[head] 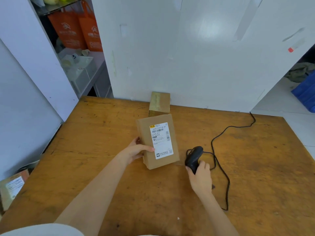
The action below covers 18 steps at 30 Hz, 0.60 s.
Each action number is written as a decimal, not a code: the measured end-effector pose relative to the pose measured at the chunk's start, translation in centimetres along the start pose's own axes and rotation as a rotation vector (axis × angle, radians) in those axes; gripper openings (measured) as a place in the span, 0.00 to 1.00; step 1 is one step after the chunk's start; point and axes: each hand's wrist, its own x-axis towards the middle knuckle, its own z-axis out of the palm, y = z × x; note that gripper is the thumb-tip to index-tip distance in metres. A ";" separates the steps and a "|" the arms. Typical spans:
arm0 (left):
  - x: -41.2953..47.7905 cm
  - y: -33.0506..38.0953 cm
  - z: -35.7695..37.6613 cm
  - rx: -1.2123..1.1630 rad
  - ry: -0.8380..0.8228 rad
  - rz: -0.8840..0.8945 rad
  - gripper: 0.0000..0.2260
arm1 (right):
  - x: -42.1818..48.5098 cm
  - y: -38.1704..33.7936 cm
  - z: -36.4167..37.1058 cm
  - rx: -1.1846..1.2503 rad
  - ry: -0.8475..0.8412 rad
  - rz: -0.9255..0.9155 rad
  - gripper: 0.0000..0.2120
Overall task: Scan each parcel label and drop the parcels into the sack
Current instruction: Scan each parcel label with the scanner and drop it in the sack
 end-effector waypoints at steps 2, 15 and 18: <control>-0.7 -0.2 -0.8 -0.004 0.024 0.001 0.47 | 0.3 1.1 0.8 -0.258 -0.049 -0.008 0.26; -5.0 -2.8 -7.1 -0.163 0.225 0.044 0.47 | -0.8 -7.2 1.5 0.096 -0.039 -0.458 0.36; -7.0 -3.9 -9.0 -0.217 0.275 0.043 0.48 | -1.2 -12.0 3.6 0.219 -0.348 -0.592 0.34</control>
